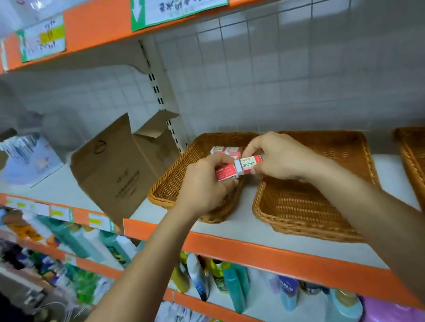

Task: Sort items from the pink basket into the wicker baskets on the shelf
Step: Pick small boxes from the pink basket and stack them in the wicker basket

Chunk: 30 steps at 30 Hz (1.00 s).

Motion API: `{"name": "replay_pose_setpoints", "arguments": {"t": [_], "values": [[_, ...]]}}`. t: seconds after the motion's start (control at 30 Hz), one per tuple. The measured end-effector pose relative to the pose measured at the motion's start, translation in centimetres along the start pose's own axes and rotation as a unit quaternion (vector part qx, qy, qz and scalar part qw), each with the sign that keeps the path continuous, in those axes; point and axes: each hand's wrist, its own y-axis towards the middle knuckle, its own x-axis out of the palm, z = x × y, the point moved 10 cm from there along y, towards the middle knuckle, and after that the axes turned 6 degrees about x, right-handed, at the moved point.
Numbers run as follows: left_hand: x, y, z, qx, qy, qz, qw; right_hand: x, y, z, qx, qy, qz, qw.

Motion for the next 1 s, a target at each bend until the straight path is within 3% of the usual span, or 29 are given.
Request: {"name": "replay_pose_setpoints", "arguments": {"t": [0.43,0.6,0.77,1.0], "values": [[0.9,7.0,-4.7,0.061,0.008,-0.013,0.998,1.8,7.1,-0.3,0.021,-0.032,0.017,0.999],[1.5,9.8,-6.6,0.101,0.022,-0.033,0.994,2.5,9.8,-0.4,0.049,-0.095,0.049,0.993],[2.0,12.3,-9.5,0.107,0.045,-0.041,0.992,3.2,12.5,0.5,0.113,-0.138,0.108,0.978],[4.3,14.7,-12.0,0.114,0.028,-0.057,0.991,6.3,15.2,2.0,0.196,-0.172,0.127,0.957]]}}
